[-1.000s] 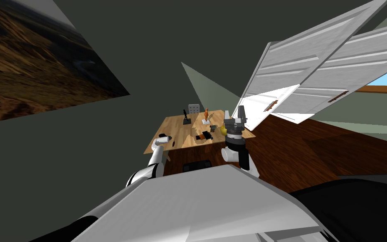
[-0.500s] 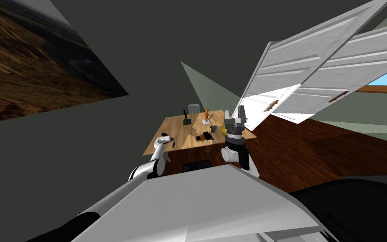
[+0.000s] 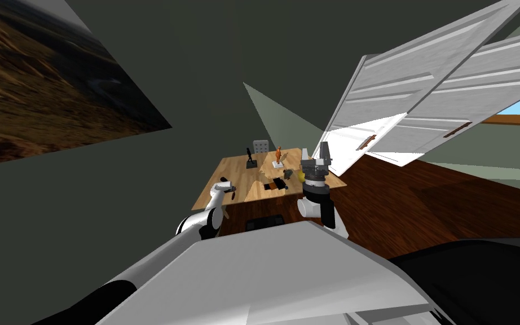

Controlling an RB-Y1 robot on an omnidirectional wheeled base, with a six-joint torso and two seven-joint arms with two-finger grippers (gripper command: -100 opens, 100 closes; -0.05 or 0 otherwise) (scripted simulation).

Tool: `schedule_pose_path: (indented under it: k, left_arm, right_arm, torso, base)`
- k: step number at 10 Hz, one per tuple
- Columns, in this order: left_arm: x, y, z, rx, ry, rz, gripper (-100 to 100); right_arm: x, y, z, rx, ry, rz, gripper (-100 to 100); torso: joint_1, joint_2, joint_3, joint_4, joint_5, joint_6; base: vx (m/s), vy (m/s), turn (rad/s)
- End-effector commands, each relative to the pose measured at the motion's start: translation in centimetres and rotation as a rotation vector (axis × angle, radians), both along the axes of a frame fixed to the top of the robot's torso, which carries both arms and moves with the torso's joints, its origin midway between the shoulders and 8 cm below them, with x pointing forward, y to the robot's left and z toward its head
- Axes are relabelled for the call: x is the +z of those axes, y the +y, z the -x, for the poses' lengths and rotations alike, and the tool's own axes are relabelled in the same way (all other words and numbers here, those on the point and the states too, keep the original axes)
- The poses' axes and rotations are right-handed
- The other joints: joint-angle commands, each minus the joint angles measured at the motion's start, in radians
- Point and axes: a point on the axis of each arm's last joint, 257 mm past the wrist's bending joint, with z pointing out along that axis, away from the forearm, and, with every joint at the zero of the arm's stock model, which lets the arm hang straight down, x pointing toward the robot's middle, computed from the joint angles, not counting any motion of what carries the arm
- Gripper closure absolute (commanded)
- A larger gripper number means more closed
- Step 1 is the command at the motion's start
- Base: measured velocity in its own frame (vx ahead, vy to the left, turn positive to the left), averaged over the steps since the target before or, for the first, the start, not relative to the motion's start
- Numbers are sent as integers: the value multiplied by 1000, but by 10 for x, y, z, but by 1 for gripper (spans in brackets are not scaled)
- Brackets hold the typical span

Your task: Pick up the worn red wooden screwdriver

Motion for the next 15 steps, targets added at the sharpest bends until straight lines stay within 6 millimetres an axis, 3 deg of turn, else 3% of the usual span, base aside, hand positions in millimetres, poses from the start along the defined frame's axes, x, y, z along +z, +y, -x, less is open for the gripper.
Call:
schedule_pose_path:
  k: [1, 10, 14, 15]
  left_arm:
    - [-3, -5, 6, 18, 24, 14, -100]
    - [-21, -42, 40, 116, 190, 88, -100]
    - [-22, -47, 44, 127, 216, 95, -100]
    - [-22, -48, 45, 130, 217, 97, 0]
  right_arm:
    - [0, 0, 0, 0, 0, 0, 0]
    - [0, 0, 0, 0, 0, 0, 0]
    - [0, 0, 0, 0, 0, 0, 0]
    - [0, 0, 0, 0, 0, 0, 0]
  torso:
    - [0, 0, 0, 0, 0, 0]
    - [0, 1, 0, 0, 0, 0]
    - [0, 1, 0, 0, 0, 0]
    - [0, 2, 1, 0, 0, 0]
  base:
    - [30, 13, 1]
    - [22, 13, 8]
    - [19, 13, 9]
    - [0, 0, 0]
